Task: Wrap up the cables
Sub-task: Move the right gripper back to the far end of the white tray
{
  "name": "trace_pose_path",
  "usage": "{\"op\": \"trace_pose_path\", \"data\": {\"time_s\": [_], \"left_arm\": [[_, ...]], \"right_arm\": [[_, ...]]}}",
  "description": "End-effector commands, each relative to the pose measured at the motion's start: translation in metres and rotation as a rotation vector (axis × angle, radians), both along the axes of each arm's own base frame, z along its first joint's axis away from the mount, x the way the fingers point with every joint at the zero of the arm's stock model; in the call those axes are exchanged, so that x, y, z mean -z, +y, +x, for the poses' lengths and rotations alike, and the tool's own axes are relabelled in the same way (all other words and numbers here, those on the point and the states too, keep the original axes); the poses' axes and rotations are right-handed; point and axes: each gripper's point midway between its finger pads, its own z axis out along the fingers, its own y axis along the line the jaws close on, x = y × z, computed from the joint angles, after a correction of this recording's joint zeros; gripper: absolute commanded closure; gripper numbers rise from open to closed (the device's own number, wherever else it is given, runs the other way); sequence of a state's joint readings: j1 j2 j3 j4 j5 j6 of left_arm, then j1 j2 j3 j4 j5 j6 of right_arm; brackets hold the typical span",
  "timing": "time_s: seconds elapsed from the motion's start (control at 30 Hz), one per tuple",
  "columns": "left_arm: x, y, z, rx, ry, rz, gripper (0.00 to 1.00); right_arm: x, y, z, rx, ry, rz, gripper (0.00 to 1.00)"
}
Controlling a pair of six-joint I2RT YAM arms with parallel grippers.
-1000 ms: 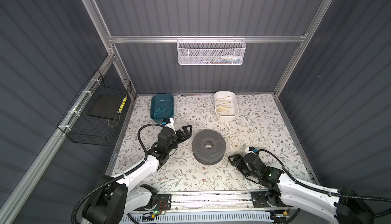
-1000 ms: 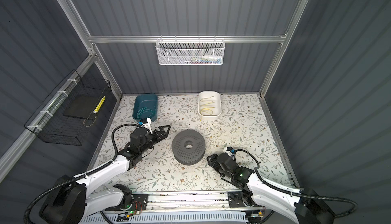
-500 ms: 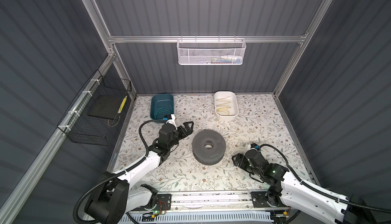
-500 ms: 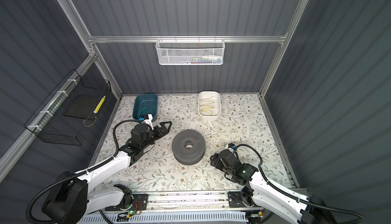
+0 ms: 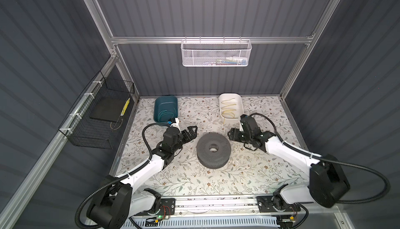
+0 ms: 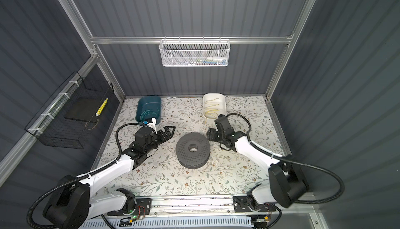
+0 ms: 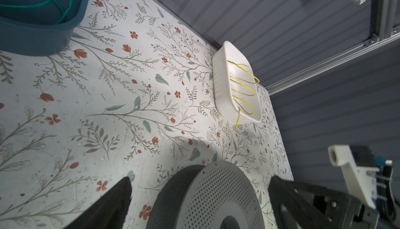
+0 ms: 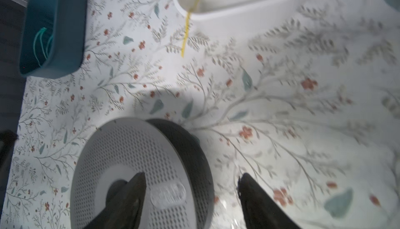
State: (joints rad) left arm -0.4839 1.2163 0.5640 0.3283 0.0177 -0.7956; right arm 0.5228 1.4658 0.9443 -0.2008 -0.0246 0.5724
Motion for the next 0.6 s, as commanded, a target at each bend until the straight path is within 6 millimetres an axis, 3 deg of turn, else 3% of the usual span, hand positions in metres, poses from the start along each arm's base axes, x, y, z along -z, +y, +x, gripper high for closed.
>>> {"op": "trace_pose_path", "data": {"time_s": [0.0,0.1,0.23,0.33,0.57], "left_arm": [[0.005,-0.002,-0.001,0.013,0.006,0.016,0.00],[0.006,0.003,-0.005,-0.004,0.002,0.014,0.01],[0.008,0.014,-0.015,-0.021,-0.006,0.035,0.01],[0.007,0.024,-0.020,-0.052,-0.016,0.054,0.01],[-0.010,0.028,-0.025,-0.052,-0.070,0.065,0.01]], "right_arm": [[0.003,0.024,0.026,-0.108,-0.010,-0.026,0.31],[0.014,0.051,0.034,-0.169,0.031,0.008,0.35],[0.028,0.079,0.019,-0.254,0.061,0.025,0.49],[0.033,0.084,0.007,-0.268,0.091,0.052,0.57],[0.034,0.080,-0.009,-0.267,0.137,0.076,0.58]]}}
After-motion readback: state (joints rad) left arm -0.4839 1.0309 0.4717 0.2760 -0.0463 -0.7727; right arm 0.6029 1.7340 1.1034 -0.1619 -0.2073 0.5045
